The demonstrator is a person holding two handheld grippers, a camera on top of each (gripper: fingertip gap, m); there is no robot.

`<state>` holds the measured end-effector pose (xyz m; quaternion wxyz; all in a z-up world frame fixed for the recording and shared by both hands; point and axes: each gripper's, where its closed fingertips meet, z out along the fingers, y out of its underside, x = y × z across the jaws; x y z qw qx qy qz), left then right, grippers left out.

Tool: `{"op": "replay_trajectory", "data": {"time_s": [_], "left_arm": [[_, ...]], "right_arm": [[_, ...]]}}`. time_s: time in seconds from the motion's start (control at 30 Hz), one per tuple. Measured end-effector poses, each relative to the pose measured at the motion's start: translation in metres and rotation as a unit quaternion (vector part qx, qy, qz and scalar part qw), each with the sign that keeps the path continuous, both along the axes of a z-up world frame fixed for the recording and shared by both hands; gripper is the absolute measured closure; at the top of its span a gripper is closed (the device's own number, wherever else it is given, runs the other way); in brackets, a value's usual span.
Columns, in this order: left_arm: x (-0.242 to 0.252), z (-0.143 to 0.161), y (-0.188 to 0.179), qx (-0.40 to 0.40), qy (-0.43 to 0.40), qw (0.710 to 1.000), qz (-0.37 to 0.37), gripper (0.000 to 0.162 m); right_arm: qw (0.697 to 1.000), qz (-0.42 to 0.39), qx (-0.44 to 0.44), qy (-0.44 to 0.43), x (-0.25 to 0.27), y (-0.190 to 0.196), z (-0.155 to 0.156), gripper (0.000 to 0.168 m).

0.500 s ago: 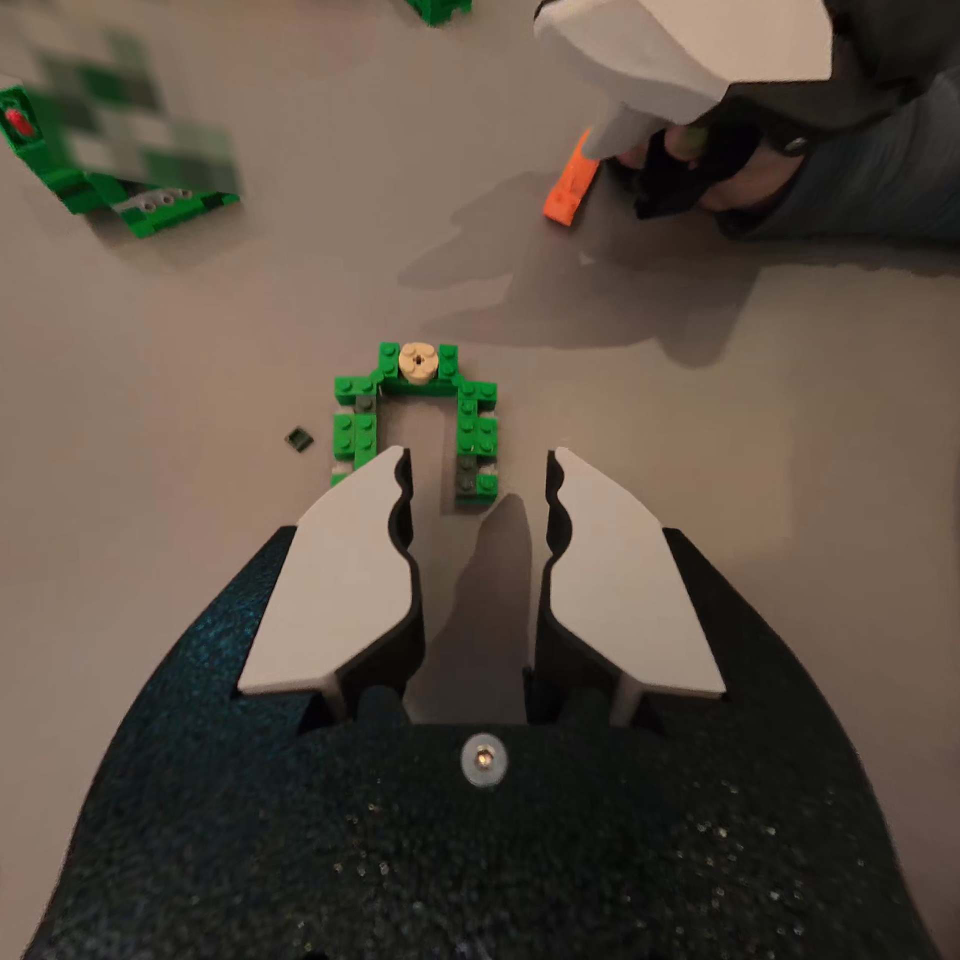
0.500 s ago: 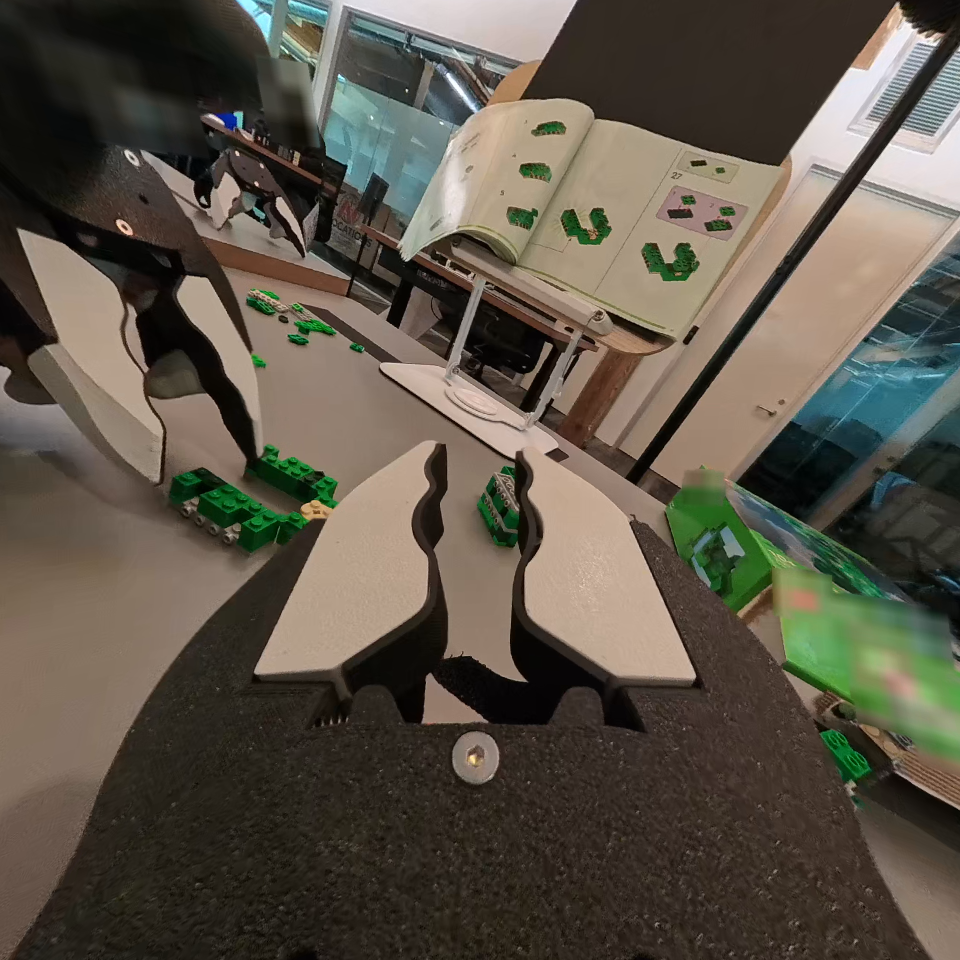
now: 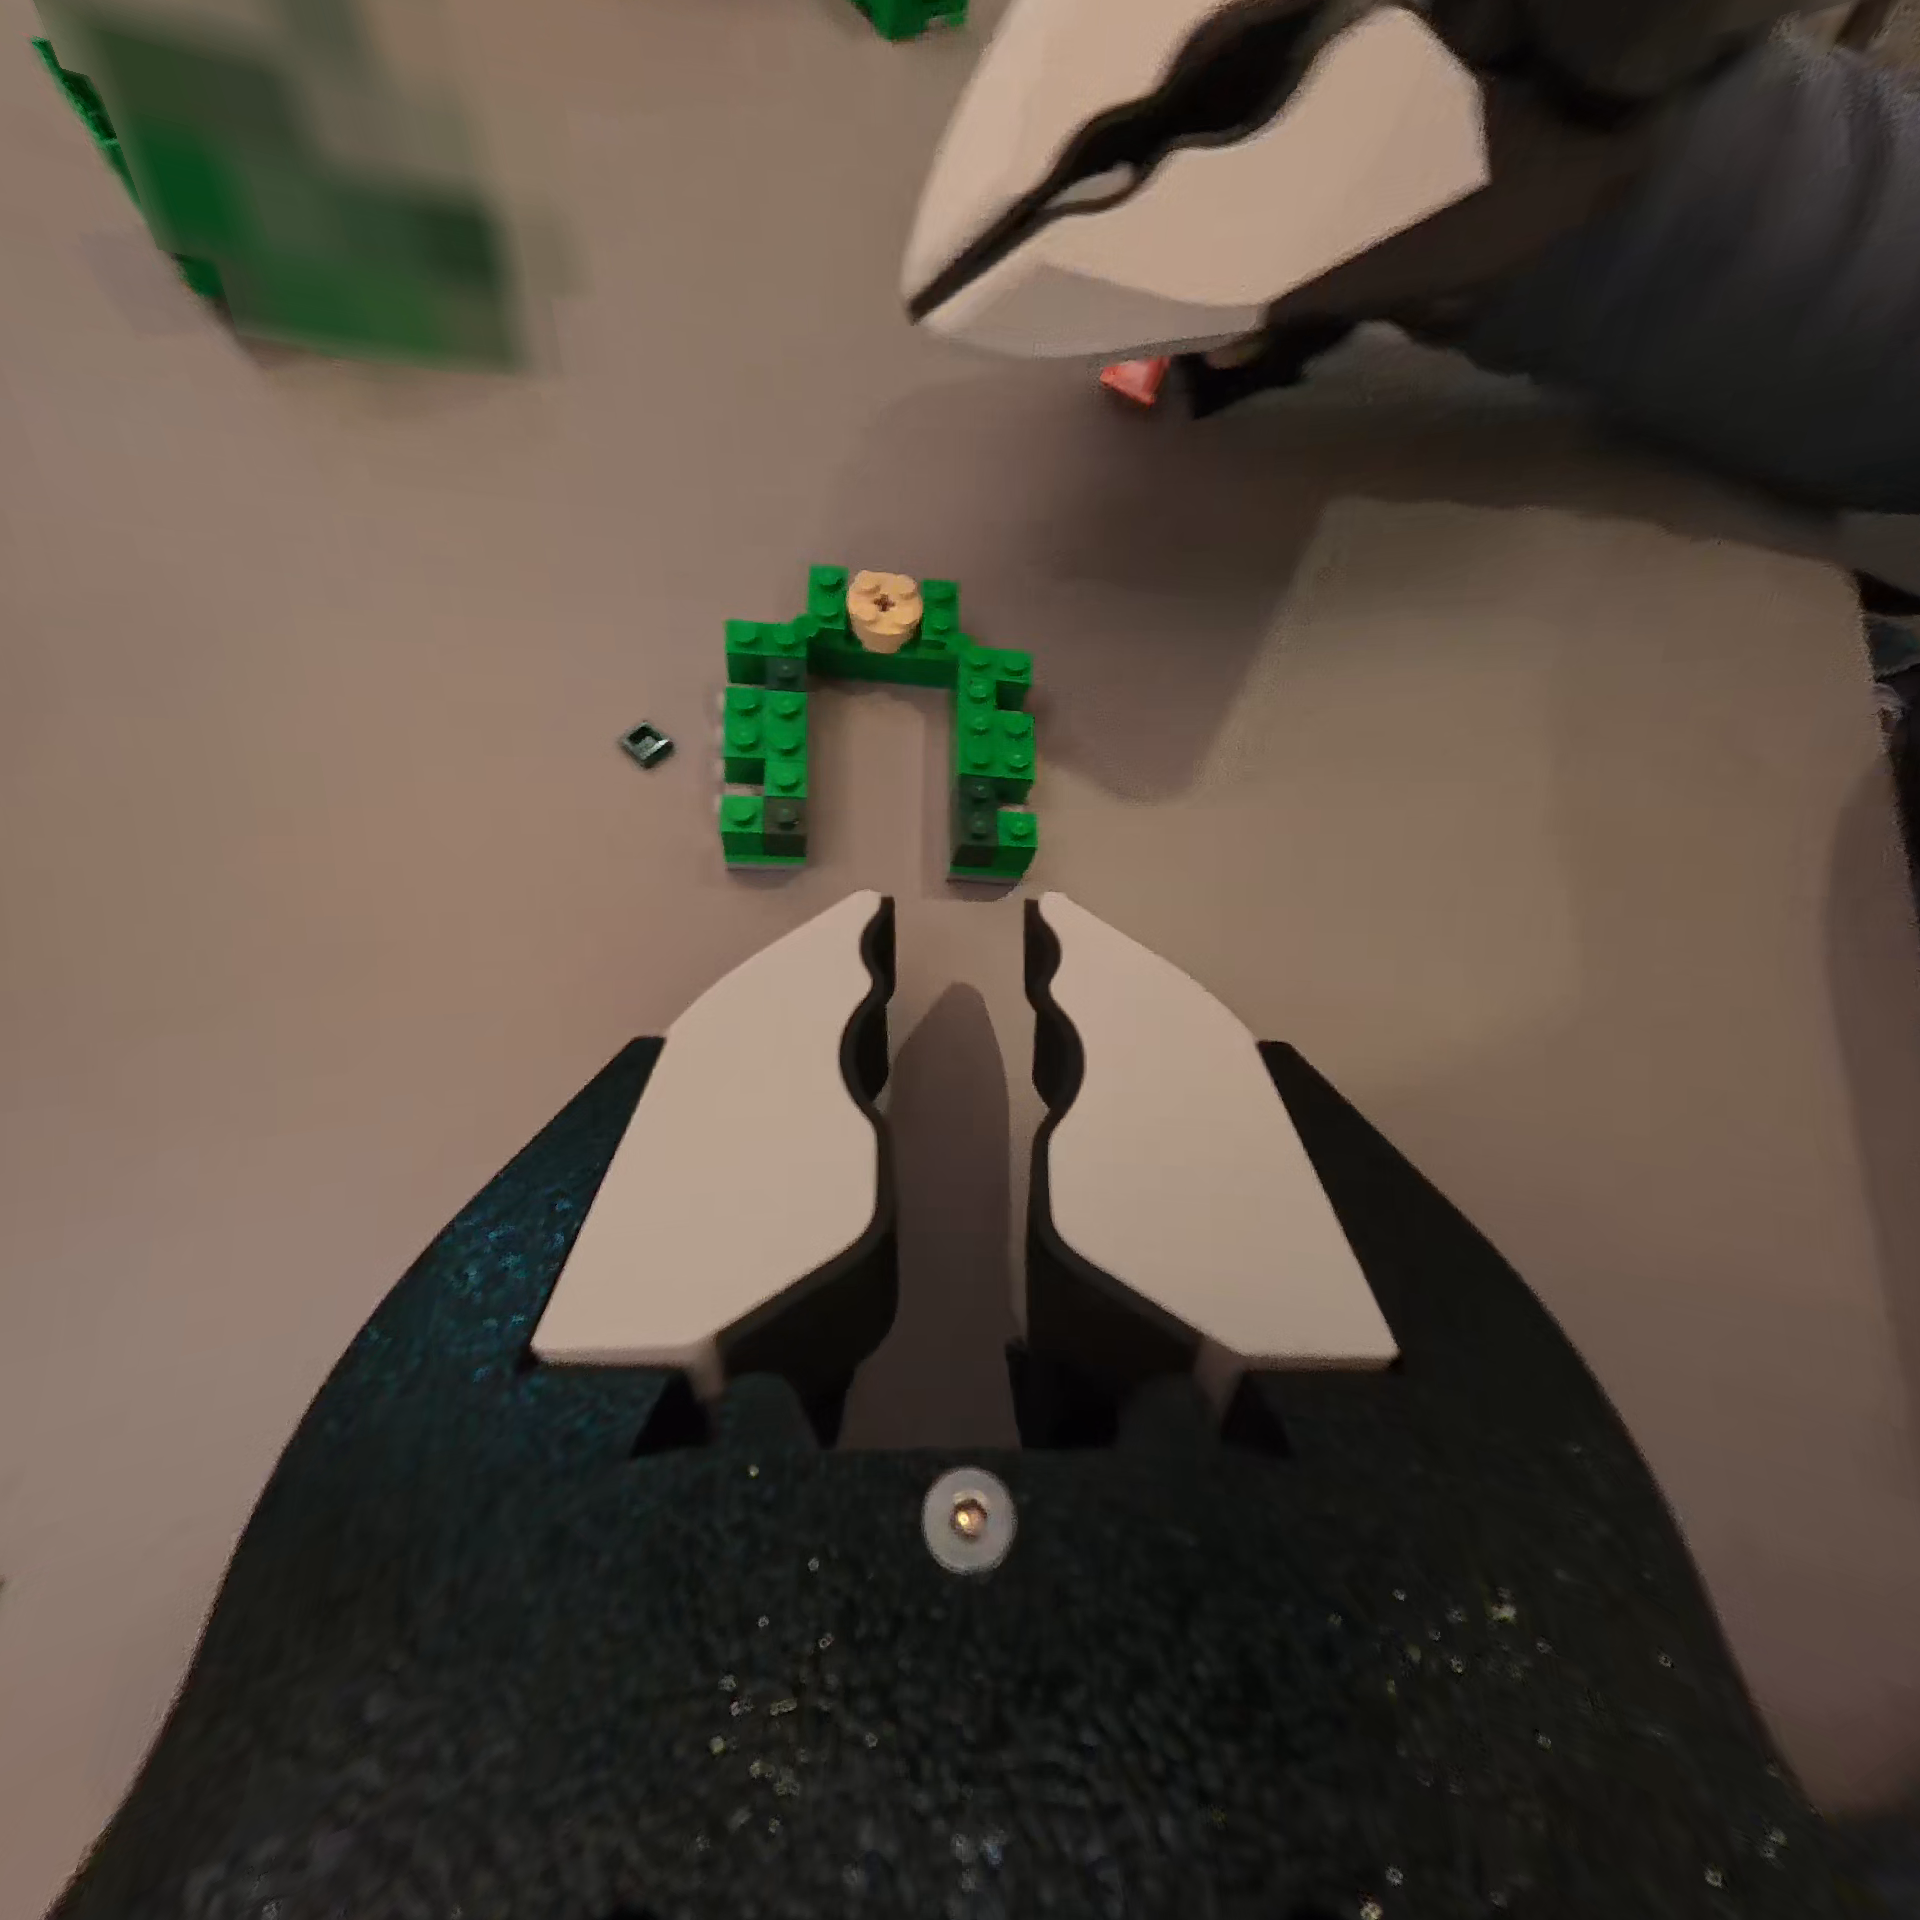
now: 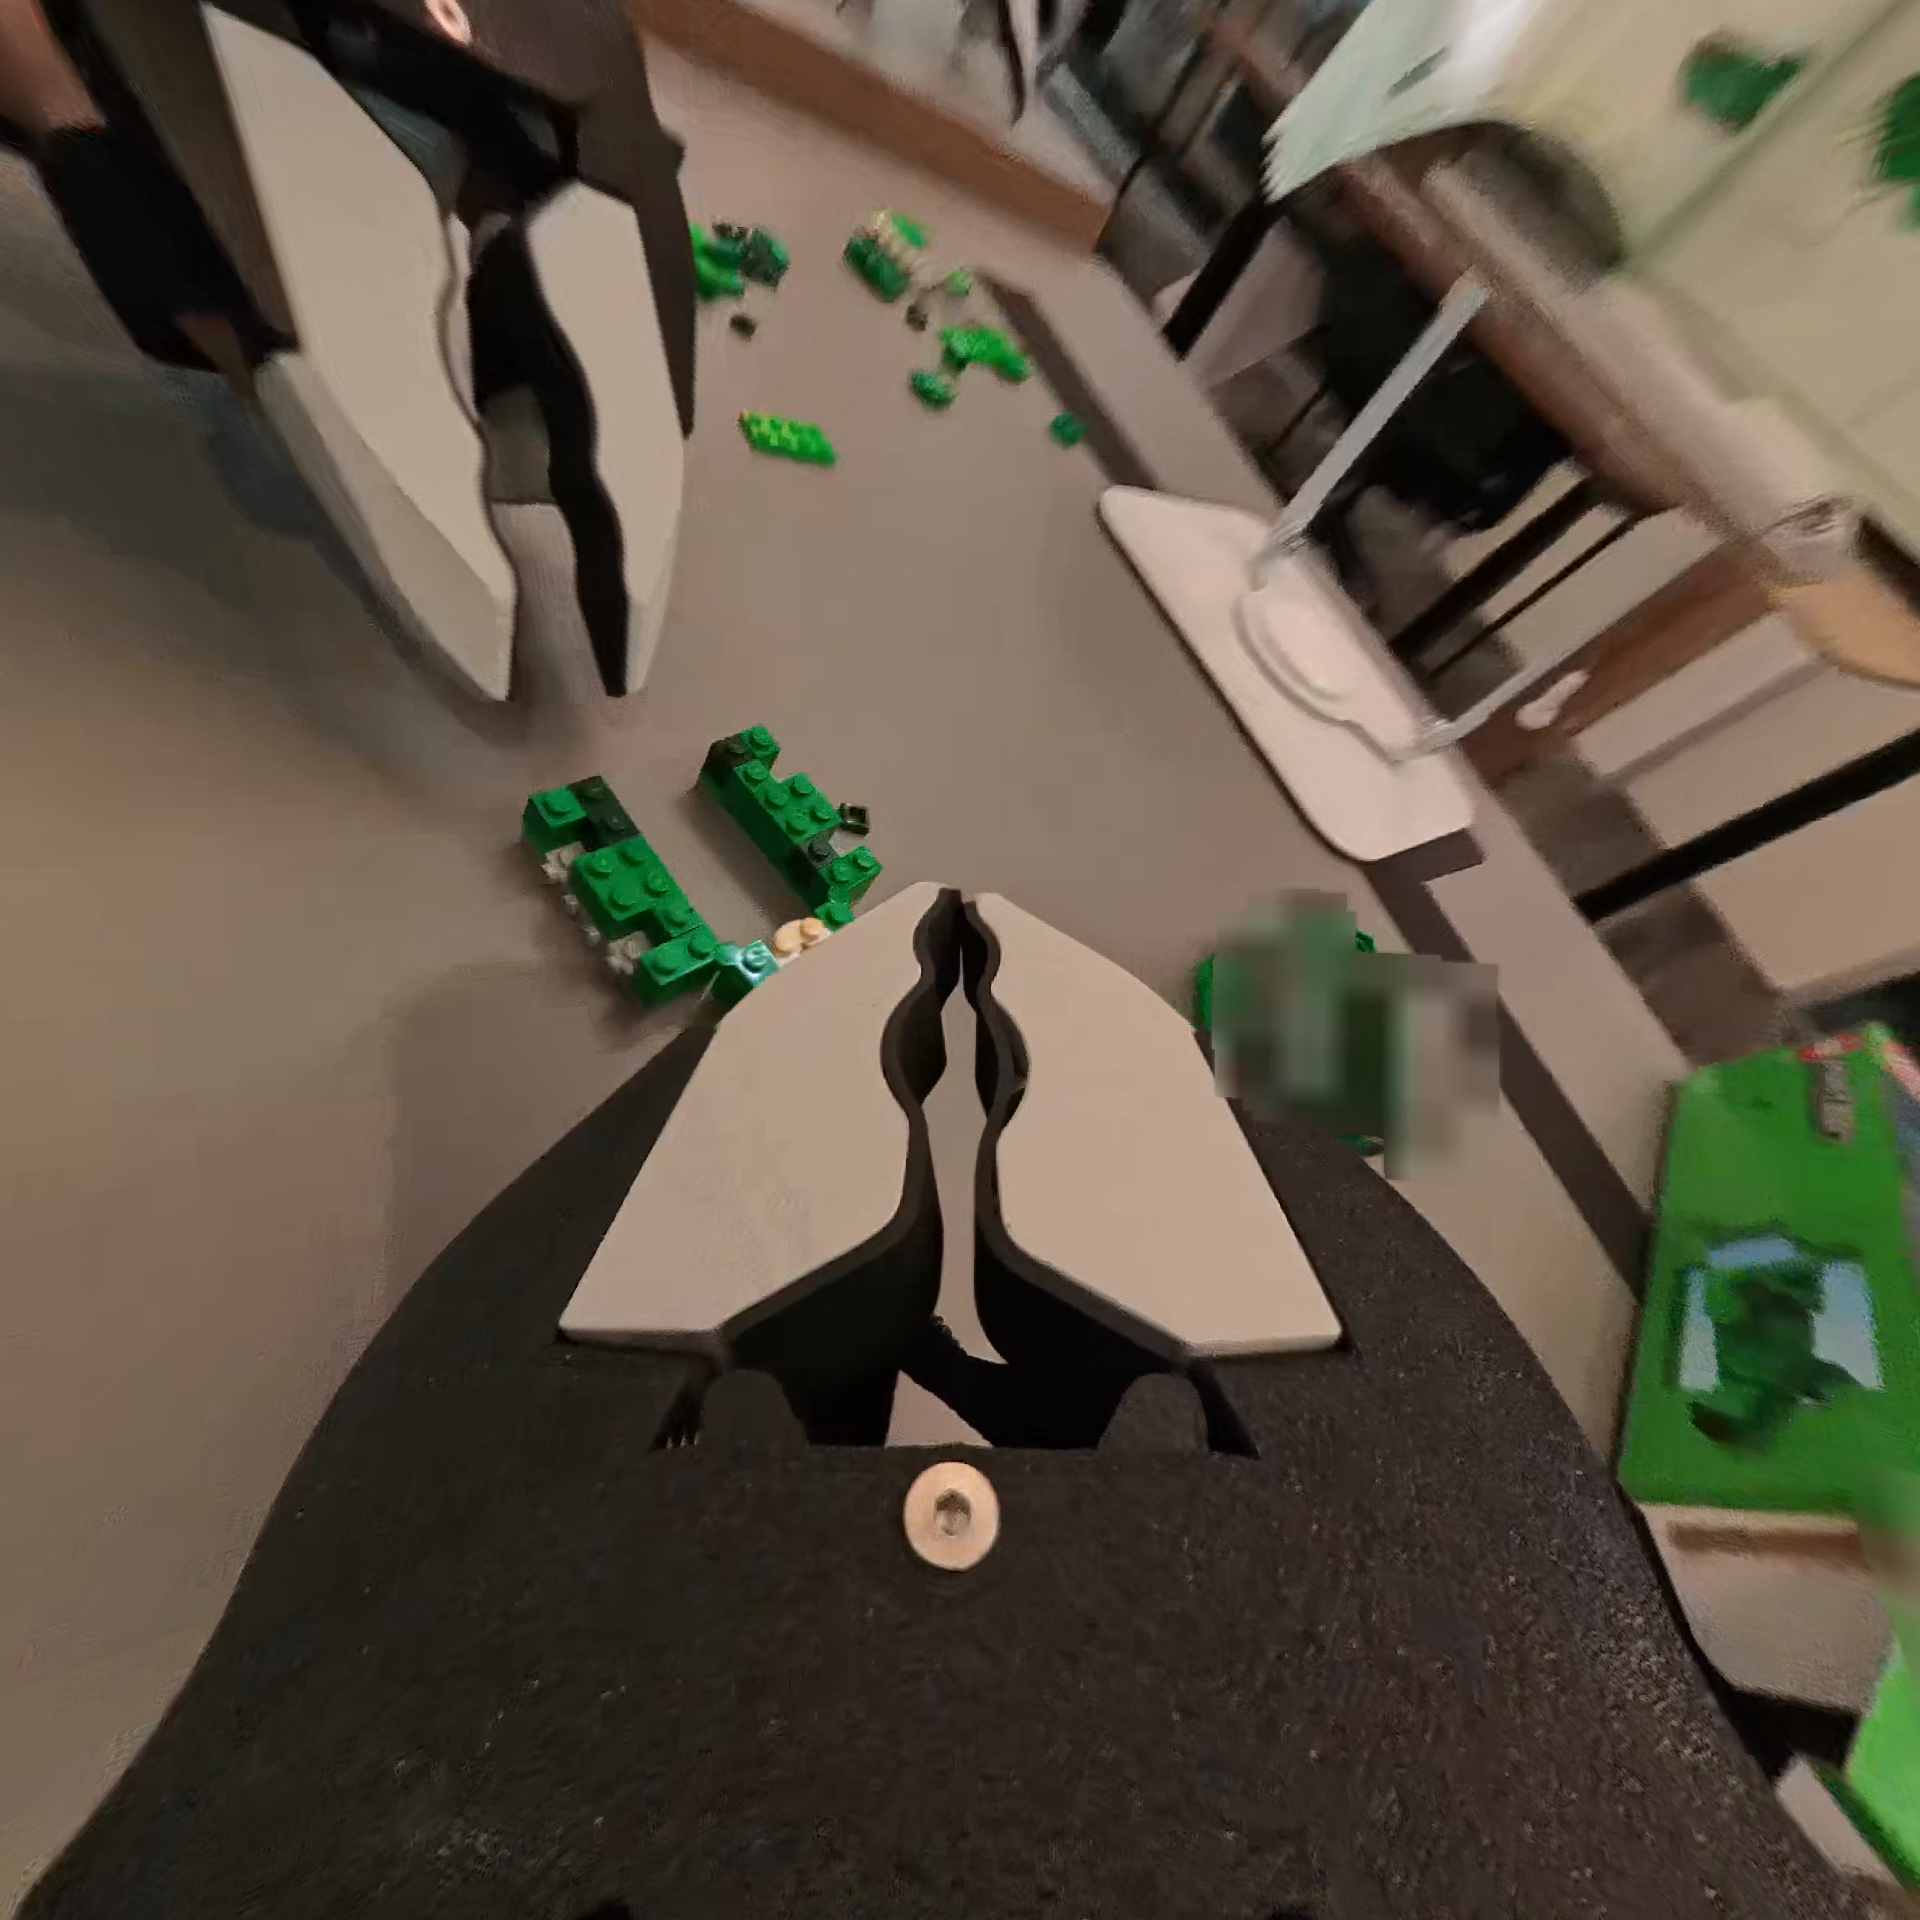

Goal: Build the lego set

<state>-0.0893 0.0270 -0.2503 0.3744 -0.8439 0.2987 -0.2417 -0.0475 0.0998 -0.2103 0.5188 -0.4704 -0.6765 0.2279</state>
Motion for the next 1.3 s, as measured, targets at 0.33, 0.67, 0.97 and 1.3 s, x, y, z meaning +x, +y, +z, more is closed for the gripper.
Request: {"op": "replay_trajectory", "data": {"time_s": [0.33, 0.67, 0.97, 1.3], "left_arm": [[0.009, 0.015, -0.011, 0.026, -0.027, 0.998, -0.042, 0.132], [-0.007, 0.015, -0.013, 0.019, -0.017, 1.0, -0.013, 0.126], [-0.037, 0.021, -0.018, 0.029, -0.025, 0.998, 0.041, 0.125], [-0.051, 0.021, -0.023, 0.026, -0.024, 0.997, 0.063, 0.125]], "right_arm": [[0.96, 0.131, -0.166, -0.185, -0.027, 0.016, -0.044, 0.168], [0.916, 0.226, -0.208, -0.259, -0.004, -0.038, -0.056, 0.168], [0.961, 0.136, -0.16, -0.179, -0.023, -0.017, -0.046, 0.168], [0.908, 0.244, -0.237, -0.246, -0.019, -0.059, -0.056, 0.168]]}}
